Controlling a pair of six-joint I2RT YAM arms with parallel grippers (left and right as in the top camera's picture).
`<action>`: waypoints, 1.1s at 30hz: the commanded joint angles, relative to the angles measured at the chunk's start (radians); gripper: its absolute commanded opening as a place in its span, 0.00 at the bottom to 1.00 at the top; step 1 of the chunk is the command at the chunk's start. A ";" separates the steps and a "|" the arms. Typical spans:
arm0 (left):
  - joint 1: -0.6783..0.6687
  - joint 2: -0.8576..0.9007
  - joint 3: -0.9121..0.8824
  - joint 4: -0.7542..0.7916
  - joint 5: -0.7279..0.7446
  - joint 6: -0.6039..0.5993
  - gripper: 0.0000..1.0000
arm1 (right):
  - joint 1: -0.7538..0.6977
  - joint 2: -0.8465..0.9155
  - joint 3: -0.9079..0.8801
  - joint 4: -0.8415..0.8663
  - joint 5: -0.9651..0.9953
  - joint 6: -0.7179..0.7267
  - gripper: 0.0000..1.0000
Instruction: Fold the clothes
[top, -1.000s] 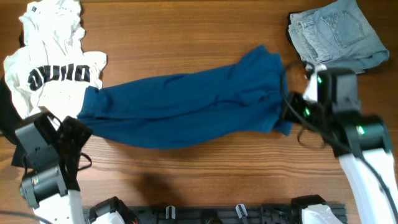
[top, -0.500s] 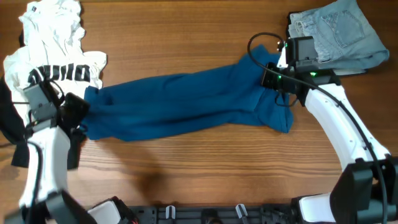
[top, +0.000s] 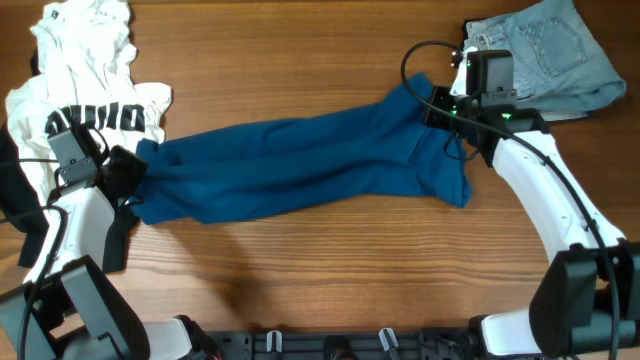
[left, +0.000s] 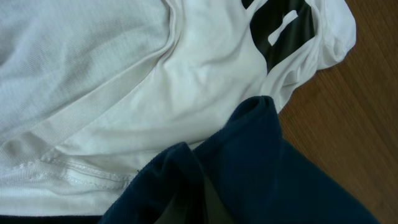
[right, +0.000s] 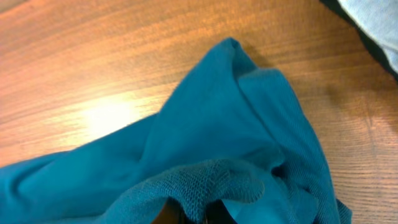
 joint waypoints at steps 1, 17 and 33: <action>-0.004 0.002 0.013 0.006 0.006 0.015 0.11 | -0.007 0.052 0.013 -0.006 0.031 -0.019 0.05; -0.003 -0.066 0.071 -0.100 0.022 0.105 1.00 | -0.007 -0.020 0.164 -0.191 -0.028 -0.113 1.00; 0.000 0.045 0.070 -0.186 0.071 0.253 1.00 | -0.006 -0.043 0.302 -0.436 -0.031 -0.203 1.00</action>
